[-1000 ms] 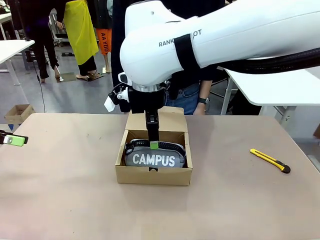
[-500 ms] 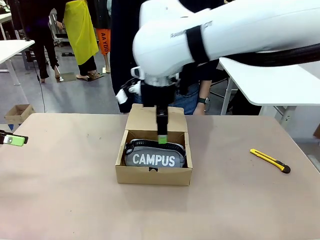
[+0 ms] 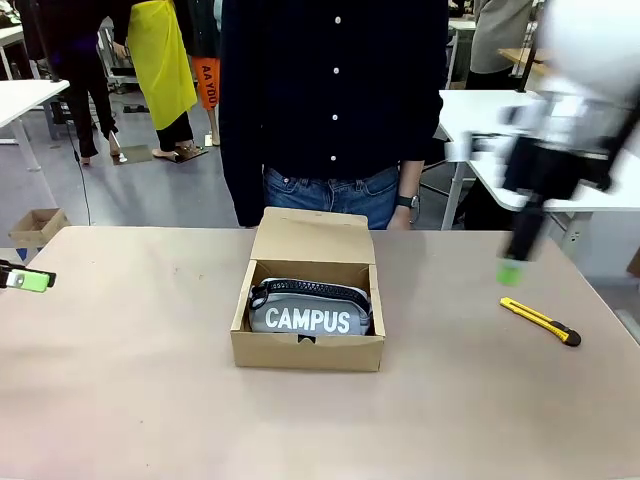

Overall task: Pack the items into the box.
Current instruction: Pick up the item specified by the human and place it in the Mailer Box.

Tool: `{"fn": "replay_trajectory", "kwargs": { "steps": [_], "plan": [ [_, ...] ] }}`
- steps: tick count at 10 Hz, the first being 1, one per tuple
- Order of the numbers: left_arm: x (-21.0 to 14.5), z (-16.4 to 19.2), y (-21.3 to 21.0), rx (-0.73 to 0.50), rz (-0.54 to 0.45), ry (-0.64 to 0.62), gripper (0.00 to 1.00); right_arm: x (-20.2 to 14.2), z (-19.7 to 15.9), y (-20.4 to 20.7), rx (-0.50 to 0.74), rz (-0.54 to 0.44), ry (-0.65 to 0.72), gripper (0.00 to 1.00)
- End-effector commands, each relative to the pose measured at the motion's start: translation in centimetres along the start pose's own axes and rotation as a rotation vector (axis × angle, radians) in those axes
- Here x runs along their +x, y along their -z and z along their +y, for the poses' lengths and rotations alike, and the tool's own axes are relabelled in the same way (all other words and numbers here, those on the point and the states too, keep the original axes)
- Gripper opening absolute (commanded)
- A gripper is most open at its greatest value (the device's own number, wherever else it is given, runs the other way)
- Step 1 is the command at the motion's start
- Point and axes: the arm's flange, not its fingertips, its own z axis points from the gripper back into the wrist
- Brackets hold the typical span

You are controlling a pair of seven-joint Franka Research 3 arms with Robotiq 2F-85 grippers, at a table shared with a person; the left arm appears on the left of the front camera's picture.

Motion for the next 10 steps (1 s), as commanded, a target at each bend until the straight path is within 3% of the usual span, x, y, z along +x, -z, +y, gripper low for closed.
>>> {"fn": "replay_trajectory", "kwargs": {
  "steps": [1,4,6,7,8,10],
  "plan": [
    [-0.1,-0.4,0.3,-0.003,-0.02,-0.005,1.0,-9.4,-3.0,-2.0,0.163,-0.221,0.108,1.0],
    [-0.1,-0.4,0.3,-0.003,-0.02,-0.005,1.0,-21.7,-5.3,-0.4,0.401,-0.596,0.399,1.0],
    [-0.1,-0.4,0.3,-0.003,-0.02,-0.005,1.0,-27.9,-5.2,4.5,0.587,-0.813,0.577,1.0],
    [-0.1,-0.4,0.3,-0.003,-0.02,-0.005,1.0,-28.5,-5.0,6.7,0.635,-0.811,0.628,1.0],
    [-0.1,-0.4,0.3,-0.003,-0.02,-0.005,1.0,-27.6,-5.3,2.3,0.505,-0.638,0.508,1.0],
    [-0.1,-0.4,0.3,-0.003,-0.02,-0.005,1.0,-27.6,-5.3,2.3,0.505,-0.638,0.508,1.0]
  ]
}}
